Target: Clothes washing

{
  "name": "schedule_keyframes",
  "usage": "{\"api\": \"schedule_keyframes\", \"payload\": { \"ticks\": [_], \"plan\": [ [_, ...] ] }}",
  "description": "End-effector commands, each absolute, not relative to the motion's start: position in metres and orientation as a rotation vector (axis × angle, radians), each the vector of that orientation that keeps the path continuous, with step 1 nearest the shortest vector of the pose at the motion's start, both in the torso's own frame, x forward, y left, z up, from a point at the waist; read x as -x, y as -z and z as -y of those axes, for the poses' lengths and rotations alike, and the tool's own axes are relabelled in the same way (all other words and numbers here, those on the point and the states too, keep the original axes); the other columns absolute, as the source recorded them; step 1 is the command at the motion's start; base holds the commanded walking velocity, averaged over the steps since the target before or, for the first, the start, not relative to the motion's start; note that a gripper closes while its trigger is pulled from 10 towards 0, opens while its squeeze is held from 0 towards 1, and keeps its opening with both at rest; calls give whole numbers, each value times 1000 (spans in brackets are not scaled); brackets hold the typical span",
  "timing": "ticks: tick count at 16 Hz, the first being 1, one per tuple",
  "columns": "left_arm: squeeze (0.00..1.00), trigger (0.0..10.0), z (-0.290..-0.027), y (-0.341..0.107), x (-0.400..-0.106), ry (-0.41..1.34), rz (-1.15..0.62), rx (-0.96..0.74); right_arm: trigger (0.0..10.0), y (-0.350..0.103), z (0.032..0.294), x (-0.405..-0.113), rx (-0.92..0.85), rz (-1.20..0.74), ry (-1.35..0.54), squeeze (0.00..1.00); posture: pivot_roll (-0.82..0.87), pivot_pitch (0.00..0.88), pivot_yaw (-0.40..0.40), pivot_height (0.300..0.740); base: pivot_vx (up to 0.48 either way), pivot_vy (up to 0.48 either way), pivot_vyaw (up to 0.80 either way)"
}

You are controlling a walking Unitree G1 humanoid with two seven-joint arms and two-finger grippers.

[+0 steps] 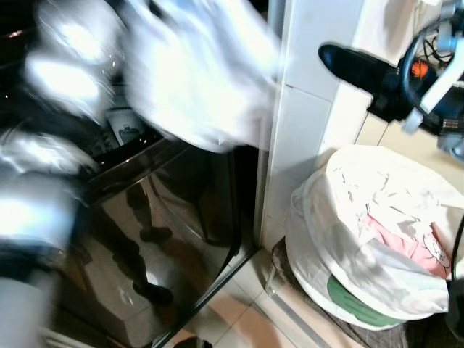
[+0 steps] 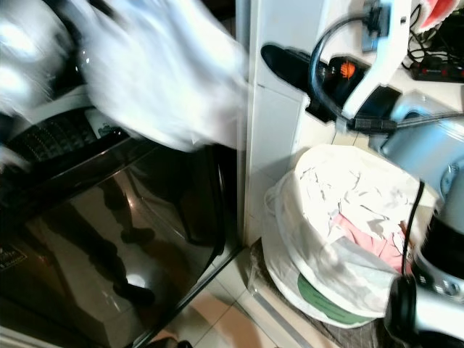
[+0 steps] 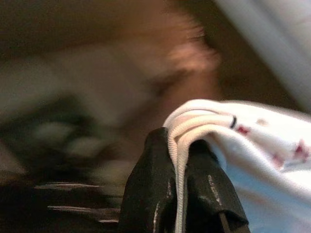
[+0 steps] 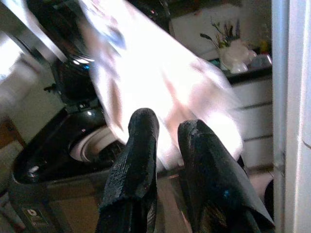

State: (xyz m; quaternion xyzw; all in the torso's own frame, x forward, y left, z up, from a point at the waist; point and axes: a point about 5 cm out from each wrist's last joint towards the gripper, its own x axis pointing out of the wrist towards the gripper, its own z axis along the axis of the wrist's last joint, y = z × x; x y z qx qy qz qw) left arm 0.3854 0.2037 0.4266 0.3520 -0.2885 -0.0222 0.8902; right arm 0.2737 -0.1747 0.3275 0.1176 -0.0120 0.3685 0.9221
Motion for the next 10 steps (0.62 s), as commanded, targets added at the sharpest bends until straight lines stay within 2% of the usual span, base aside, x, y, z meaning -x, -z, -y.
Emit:
{"api": "schedule_keyframes", "payload": {
  "ticks": [1, 4, 5, 6, 7, 8, 10],
  "plan": [
    [0, 0, -205, -457, -375, -74, 707, -871, 10000, -327, 173, -272, -212, 30, -759, 0, -101, 0, 74, 740, 0, 0, 0],
    [0, 0, -204, -460, -379, -106, 684, -968, 10000, -324, 171, -272, -202, 35, -760, 0, -97, 0, 83, 740, 0, 0, 0],
    [0, 0, -200, -431, -395, -37, 522, -1011, 10000, -320, 168, -272, -187, 27, -768, 0, -99, 0, 87, 740, 0, 0, 0],
    [0, 941, -198, -384, -412, 60, 307, -1029, 10000, -313, 163, -269, -165, 8, -787, 0, -100, 0, 88, 740, 0, 0, 0],
    [0, 10000, -198, -359, -418, 114, 203, -1003, 10000, -309, 160, -268, -147, -11, -797, 0, -108, 0, 92, 740, 0, 0, 0],
    [0, 10000, -199, -346, -420, 137, 152, -1000, 10000, -306, 158, -267, -133, -26, -801, 0, -108, 0, 92, 740, 0, 0, 0],
    [31, 10000, -212, -287, -421, 206, -166, -967, 10000, -292, 147, -261, -68, -90, -846, 0, -113, 0, 92, 740, 0, 0, 0]
  ]
}}
